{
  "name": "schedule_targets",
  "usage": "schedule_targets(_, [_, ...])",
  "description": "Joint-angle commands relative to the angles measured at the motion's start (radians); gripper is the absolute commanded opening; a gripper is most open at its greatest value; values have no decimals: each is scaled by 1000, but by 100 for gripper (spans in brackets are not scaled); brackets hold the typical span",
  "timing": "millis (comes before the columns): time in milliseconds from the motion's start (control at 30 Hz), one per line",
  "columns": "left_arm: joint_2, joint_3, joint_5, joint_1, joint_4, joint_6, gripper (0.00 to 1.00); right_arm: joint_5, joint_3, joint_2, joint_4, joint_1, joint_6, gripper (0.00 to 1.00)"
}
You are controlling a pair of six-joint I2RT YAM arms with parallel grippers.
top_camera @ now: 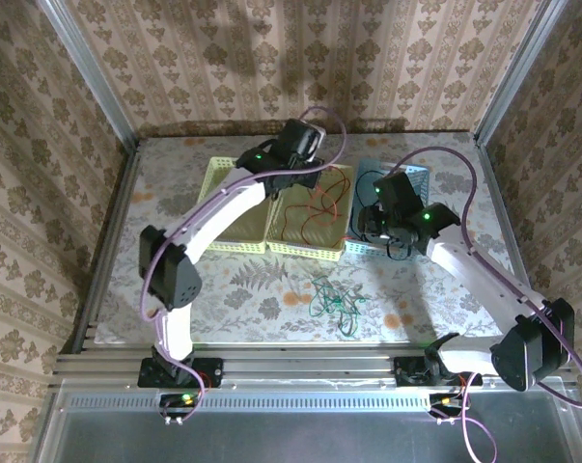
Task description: Untangle the cables
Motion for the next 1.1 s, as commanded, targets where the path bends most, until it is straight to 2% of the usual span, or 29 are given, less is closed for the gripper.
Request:
schedule_targets(0, [23,-28,43,20,19,-60,0,36,-23,-33,-44,-5,-16,47])
schedule_targets(133, [49,-80,53,25,37,-79,2,39,-29,-46,-50,-4,-21,47])
schedule_targets(200, [56,-70,80,26,33,-84,20,37,-31,-48,-45,-5,-23,47])
schedule_targets(233, [54,-63,82,25,32,-85,35,36,-31,-47,-42,-5,-23,47])
schedule_targets(267, [43,-65,74,25,32,-87,56,32,-29,-46,-40,-5,-23,47])
schedule_targets(300, [30,-72,54,25,36,-90,70,30,-27,-43,-40,-5,-23,47])
schedule_targets(333, [7,-89,32,25,46,-89,80,30,-27,-43,-40,-5,-23,47])
schedule_targets(433, [-65,-157,-3,10,75,-41,94,36,-32,-53,-37,-4,-16,47])
schedule_targets(567, [-146,-268,-41,-49,51,50,99,30,-57,-61,-32,-4,-17,47])
schedule_targets(733, [-230,-494,119,-185,26,188,99,-12,-128,-86,-13,16,-38,47])
schedule_targets(867, [-214,-625,205,-251,12,153,96,13,-168,-94,-27,17,-25,47])
schedule_targets(1067, [-136,-699,176,-308,37,92,87,48,-175,-101,-40,12,-25,47])
